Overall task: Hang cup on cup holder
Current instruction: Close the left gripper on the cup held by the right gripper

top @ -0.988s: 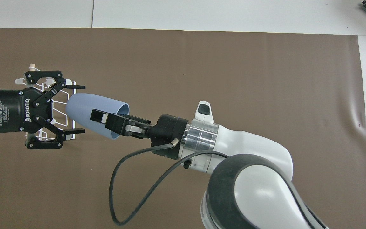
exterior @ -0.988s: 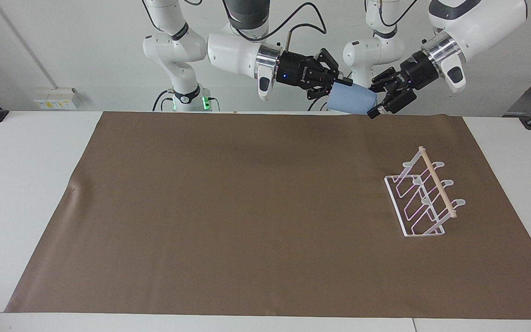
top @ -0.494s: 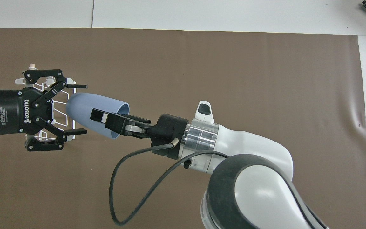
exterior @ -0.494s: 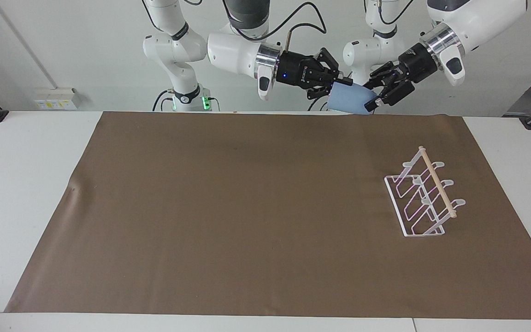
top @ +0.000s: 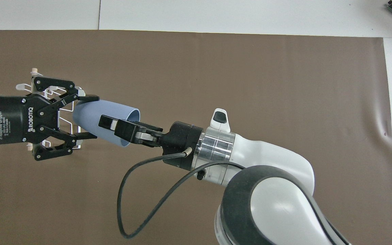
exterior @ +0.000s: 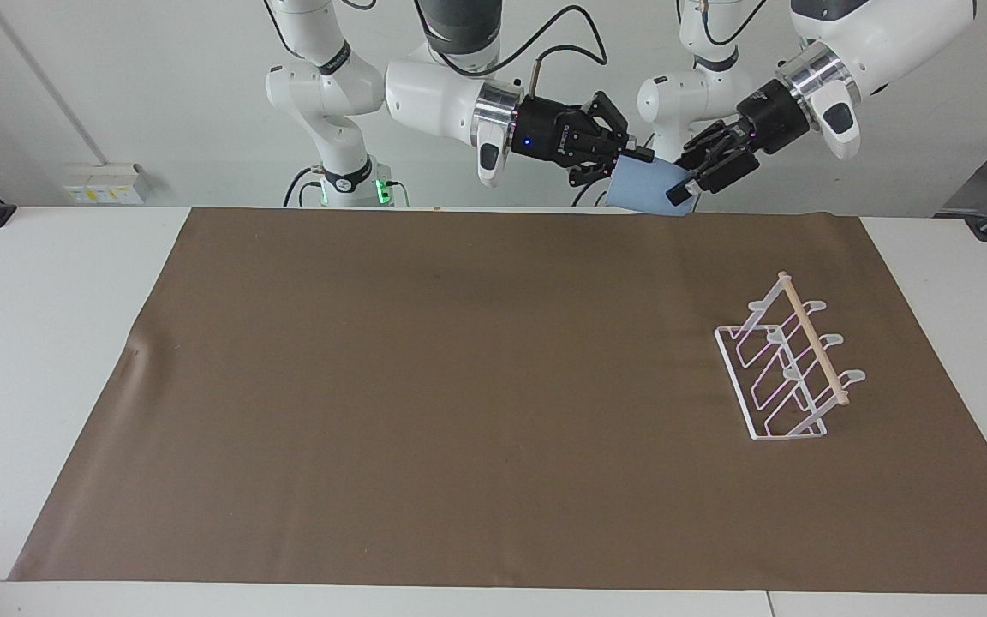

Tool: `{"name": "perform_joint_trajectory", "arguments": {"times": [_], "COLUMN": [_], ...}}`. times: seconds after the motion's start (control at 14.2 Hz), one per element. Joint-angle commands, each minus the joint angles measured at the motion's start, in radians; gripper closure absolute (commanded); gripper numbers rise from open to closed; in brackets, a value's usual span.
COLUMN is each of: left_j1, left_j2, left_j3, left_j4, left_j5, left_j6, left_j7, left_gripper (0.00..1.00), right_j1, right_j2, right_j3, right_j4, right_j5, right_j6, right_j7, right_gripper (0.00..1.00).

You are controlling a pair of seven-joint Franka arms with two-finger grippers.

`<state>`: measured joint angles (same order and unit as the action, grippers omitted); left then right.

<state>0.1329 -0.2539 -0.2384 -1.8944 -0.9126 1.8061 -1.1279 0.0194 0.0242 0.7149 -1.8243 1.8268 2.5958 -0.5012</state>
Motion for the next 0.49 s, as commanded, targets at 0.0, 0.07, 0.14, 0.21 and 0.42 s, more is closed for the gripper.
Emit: {"name": "perform_joint_trajectory", "arguments": {"times": [0.0, 0.07, 0.14, 0.21, 0.42], "left_j1": [-0.012, -0.012, -0.012, -0.012, -0.01], "left_j2": [-0.016, -0.016, -0.016, -0.016, -0.016], "left_j3": [-0.001, -0.001, -0.001, -0.001, 0.001], "left_j4": [-0.011, -0.011, -0.011, -0.011, -0.011], "left_j5": [0.009, 0.009, 0.011, 0.011, 0.009], "left_j6": [-0.005, -0.005, -0.005, -0.004, -0.001], "left_j7": [0.026, 0.026, 0.028, 0.028, 0.026], "left_gripper": [1.0, 1.0, 1.0, 1.0, 1.0], "right_j1": [-0.012, -0.01, -0.01, -0.01, -0.01], "right_j2": [-0.01, -0.012, -0.012, -0.01, -0.01], "right_j3": [0.017, 0.017, 0.017, 0.017, 0.017], "right_j4": [0.003, 0.003, 0.003, 0.003, 0.003], "right_j5": [0.032, 0.032, 0.032, 0.032, 0.031], "right_j6": [0.039, 0.043, 0.043, 0.043, 0.043], "right_j7": [0.007, 0.007, 0.007, 0.007, 0.007], "right_gripper": [1.0, 1.0, 1.0, 1.0, 1.0]}}
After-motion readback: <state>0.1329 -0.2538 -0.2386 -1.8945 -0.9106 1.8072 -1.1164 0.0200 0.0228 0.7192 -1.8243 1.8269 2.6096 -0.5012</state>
